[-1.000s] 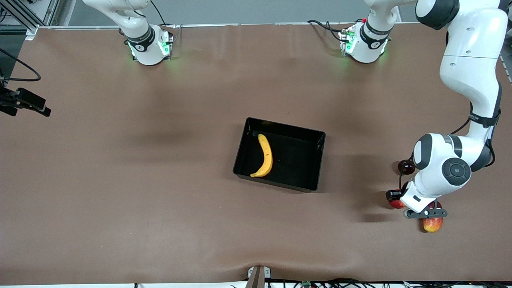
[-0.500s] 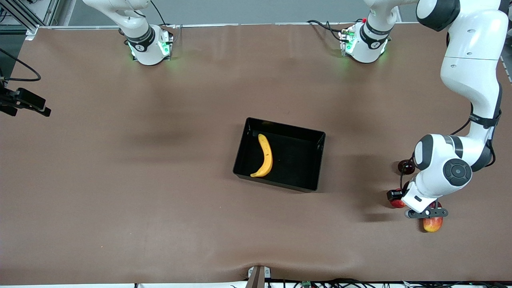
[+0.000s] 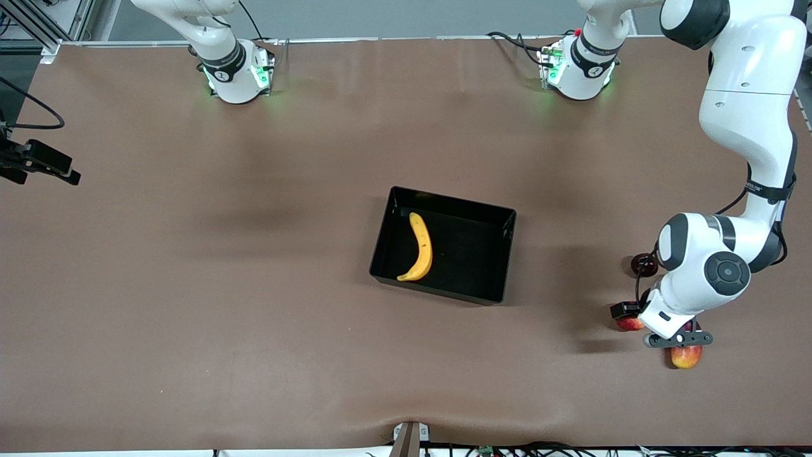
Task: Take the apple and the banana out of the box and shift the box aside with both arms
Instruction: 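Lower the apple onto the table beside the plum, open left gripper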
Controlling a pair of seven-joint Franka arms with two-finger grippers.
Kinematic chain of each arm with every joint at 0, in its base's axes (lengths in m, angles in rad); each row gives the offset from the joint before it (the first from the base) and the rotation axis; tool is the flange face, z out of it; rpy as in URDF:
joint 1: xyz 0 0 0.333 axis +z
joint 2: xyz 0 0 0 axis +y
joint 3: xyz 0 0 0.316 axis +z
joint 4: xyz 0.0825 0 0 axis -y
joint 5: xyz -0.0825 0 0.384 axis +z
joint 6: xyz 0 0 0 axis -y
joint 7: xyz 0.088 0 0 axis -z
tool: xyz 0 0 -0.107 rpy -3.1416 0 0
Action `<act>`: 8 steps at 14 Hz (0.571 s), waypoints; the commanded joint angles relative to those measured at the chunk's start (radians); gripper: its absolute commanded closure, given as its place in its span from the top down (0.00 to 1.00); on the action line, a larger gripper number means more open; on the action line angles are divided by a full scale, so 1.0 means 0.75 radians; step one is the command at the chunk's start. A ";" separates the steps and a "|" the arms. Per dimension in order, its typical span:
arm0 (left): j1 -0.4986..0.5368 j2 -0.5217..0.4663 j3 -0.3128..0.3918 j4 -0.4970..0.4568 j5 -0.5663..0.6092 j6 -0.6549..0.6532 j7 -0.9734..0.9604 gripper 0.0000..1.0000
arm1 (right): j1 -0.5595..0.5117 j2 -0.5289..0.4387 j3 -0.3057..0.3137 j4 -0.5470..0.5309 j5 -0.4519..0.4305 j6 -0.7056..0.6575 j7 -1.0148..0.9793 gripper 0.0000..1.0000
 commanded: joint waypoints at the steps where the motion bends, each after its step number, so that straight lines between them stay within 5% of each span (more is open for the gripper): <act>1: 0.005 -0.047 -0.021 -0.003 0.008 0.002 -0.014 1.00 | -0.009 0.008 0.003 0.017 -0.007 -0.008 -0.003 1.00; 8: -0.132 -0.213 -0.110 -0.015 0.012 -0.251 -0.171 1.00 | -0.011 0.015 0.003 0.017 -0.007 -0.006 -0.003 1.00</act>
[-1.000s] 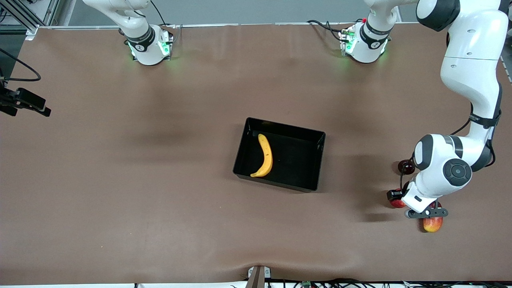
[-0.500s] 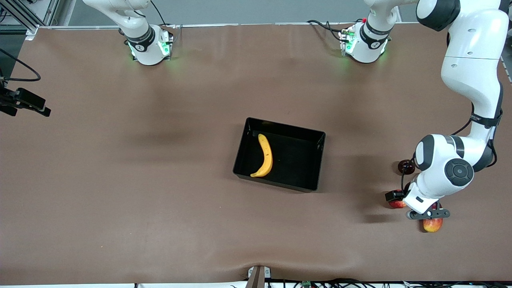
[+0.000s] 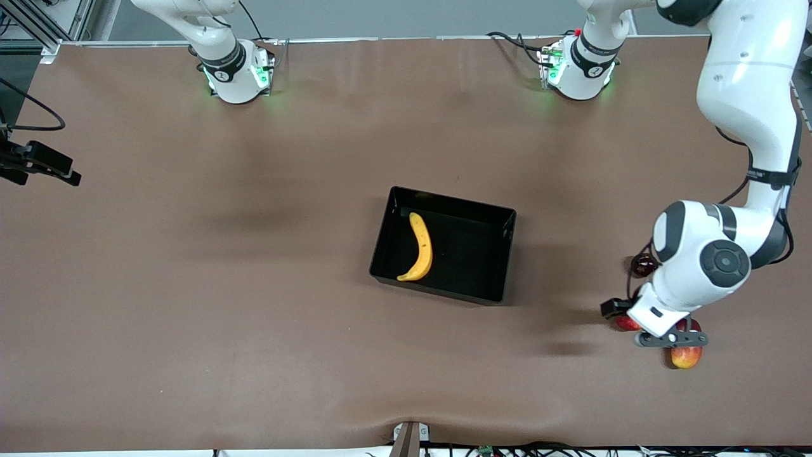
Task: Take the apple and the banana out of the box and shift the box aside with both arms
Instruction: 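Lower the apple onto the table beside the plum, open left gripper, then move the left gripper back into the tray and grasp the banana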
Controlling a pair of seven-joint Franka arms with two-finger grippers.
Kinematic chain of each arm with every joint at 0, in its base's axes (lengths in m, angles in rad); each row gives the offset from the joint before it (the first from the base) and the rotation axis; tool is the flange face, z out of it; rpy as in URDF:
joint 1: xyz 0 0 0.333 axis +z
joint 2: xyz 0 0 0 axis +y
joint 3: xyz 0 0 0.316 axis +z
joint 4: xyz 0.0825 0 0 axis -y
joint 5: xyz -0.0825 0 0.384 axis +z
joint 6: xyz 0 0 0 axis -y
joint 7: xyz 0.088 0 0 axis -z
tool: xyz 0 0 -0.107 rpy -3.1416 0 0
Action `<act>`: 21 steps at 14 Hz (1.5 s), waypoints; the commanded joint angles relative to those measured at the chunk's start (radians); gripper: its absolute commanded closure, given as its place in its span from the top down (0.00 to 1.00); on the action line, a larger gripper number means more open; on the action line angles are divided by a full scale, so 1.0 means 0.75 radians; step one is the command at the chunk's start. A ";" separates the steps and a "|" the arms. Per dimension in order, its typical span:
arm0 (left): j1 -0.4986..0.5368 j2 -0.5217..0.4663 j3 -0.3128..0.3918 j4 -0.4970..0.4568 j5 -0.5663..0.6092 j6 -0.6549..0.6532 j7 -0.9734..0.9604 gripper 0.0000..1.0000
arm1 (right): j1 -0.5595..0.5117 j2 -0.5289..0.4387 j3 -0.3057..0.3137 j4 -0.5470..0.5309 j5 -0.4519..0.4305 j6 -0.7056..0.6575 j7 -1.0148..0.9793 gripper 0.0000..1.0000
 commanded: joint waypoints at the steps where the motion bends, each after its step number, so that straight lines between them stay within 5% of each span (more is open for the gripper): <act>1: -0.072 -0.066 -0.037 -0.031 0.012 -0.077 -0.138 1.00 | -0.010 0.009 0.005 0.017 -0.007 -0.006 -0.003 1.00; 11: -0.573 -0.021 -0.041 0.026 0.010 -0.083 -0.739 1.00 | -0.012 0.009 0.003 0.017 -0.007 -0.004 -0.003 1.00; 21: -0.790 0.190 -0.035 0.084 0.025 0.074 -0.748 1.00 | -0.027 0.017 0.003 0.017 -0.007 -0.004 -0.003 1.00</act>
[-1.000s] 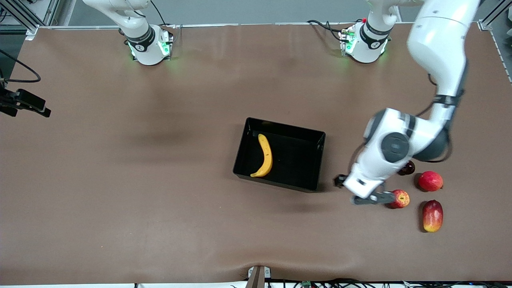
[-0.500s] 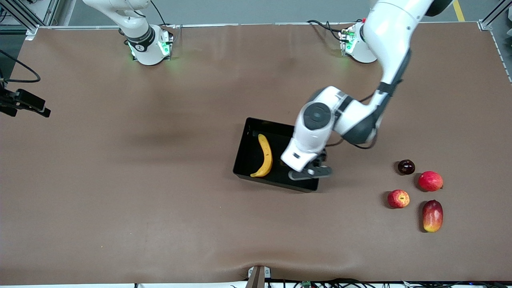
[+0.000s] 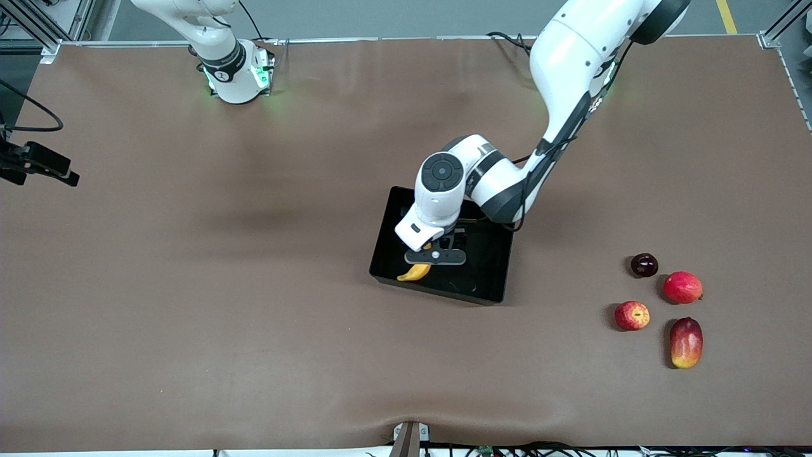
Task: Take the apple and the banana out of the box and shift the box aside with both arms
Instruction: 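Move the left gripper back into the tray and grasp the banana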
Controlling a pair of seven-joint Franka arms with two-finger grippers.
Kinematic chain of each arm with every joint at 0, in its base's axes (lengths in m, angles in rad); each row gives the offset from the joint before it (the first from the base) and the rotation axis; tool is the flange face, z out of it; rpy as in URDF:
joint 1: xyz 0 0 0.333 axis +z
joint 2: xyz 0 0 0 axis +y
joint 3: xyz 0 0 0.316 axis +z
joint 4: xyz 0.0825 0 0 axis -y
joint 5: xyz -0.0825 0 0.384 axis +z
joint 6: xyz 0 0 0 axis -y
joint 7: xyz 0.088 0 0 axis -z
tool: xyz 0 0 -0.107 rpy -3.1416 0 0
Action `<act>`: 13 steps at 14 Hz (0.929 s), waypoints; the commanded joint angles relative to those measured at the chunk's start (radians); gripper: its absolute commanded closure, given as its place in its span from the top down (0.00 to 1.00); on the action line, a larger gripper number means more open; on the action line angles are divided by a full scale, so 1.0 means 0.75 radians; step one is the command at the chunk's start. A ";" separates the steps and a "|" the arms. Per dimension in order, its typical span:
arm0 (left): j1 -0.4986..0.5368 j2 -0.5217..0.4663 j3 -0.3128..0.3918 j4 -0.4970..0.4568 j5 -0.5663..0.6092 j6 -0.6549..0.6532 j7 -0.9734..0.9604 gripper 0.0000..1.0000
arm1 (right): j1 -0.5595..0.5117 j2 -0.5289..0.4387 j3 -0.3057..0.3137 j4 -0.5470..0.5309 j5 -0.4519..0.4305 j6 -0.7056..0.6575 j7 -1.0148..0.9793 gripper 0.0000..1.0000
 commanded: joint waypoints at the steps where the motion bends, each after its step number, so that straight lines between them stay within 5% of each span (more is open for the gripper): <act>1: -0.017 0.066 0.014 0.036 0.025 0.046 0.007 1.00 | -0.019 0.013 0.010 0.017 -0.007 -0.004 -0.001 1.00; 8: -0.044 0.185 0.016 0.030 0.027 0.206 -0.015 1.00 | -0.021 0.013 0.010 0.017 -0.007 -0.006 -0.001 1.00; 10: -0.044 0.191 0.016 0.030 0.027 0.204 -0.009 0.77 | -0.021 0.015 0.010 0.017 -0.007 -0.006 -0.001 1.00; 13: -0.044 0.187 0.016 0.032 0.029 0.204 -0.005 0.14 | -0.021 0.015 0.010 0.017 -0.007 -0.004 -0.001 1.00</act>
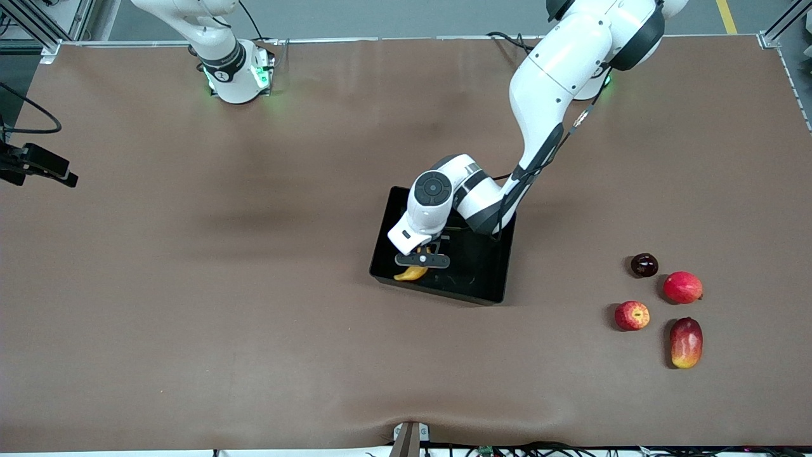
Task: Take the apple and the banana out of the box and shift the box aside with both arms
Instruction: 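Lift the yellow banana out of the tray with the left gripper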
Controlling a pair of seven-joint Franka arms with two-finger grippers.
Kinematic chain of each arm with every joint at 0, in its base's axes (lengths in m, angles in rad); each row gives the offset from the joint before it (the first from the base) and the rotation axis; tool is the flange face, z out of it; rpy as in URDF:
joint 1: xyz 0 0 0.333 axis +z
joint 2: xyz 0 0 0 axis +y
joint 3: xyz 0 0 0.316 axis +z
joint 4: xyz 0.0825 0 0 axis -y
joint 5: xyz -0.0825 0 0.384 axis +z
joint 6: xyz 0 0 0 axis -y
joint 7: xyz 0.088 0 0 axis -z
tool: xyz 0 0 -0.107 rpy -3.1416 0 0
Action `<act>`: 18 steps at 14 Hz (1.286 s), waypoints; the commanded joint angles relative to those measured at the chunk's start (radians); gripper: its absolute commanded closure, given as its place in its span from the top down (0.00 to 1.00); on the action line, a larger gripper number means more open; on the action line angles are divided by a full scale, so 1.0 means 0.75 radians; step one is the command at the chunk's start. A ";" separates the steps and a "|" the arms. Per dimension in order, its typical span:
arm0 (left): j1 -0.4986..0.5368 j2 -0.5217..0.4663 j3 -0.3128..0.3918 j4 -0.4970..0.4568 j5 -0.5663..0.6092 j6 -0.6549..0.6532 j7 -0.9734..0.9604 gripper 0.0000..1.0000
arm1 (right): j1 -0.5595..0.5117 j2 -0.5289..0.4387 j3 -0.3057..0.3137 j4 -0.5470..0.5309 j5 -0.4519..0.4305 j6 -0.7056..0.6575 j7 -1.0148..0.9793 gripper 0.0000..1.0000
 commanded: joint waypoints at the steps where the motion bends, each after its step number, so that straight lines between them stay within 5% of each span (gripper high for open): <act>1: -0.012 0.008 0.012 0.014 0.029 0.009 -0.009 0.00 | -0.016 0.012 0.011 0.017 -0.007 -0.004 -0.007 1.00; 12: -0.010 -0.084 0.016 0.087 0.006 -0.007 -0.029 0.00 | -0.009 0.022 0.011 0.019 -0.005 -0.004 -0.007 1.00; 18: 0.023 -0.242 0.021 0.087 0.010 -0.079 -0.043 0.00 | -0.001 0.194 0.011 0.040 -0.025 0.006 -0.005 1.00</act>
